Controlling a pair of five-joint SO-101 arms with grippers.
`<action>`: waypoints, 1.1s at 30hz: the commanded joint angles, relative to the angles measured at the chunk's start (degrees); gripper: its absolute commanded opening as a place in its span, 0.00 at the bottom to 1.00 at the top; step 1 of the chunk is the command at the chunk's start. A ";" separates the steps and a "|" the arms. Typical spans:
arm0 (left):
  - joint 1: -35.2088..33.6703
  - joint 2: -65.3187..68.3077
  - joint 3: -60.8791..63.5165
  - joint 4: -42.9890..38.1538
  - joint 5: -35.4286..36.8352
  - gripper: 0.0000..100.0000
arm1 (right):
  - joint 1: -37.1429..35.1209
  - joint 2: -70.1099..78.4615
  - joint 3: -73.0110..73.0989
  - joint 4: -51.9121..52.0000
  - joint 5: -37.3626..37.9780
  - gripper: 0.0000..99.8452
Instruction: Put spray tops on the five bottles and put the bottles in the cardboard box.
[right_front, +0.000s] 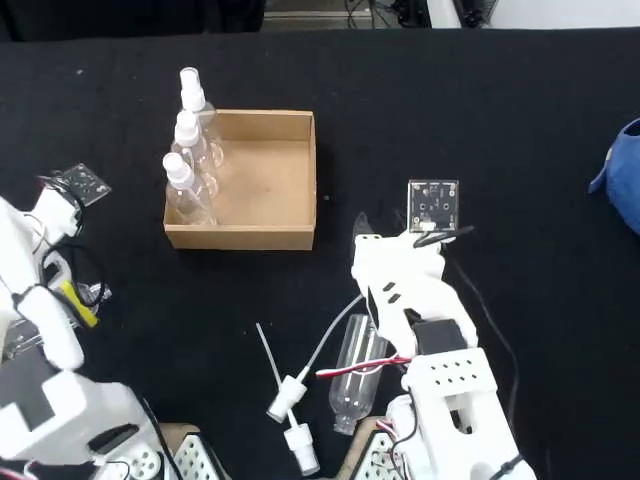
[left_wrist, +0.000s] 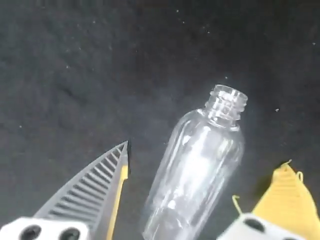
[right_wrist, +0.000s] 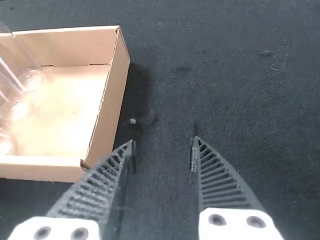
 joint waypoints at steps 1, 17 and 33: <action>-0.66 3.87 -4.18 -0.44 -6.95 0.30 | -0.79 -1.10 -0.40 -1.76 -0.35 0.16; -1.63 6.68 0.75 -0.26 -3.69 0.03 | -0.79 -0.84 -0.31 -1.76 -0.35 0.16; -8.13 1.49 -0.57 6.42 23.91 0.04 | -0.79 -1.10 -0.31 -1.76 -0.35 0.16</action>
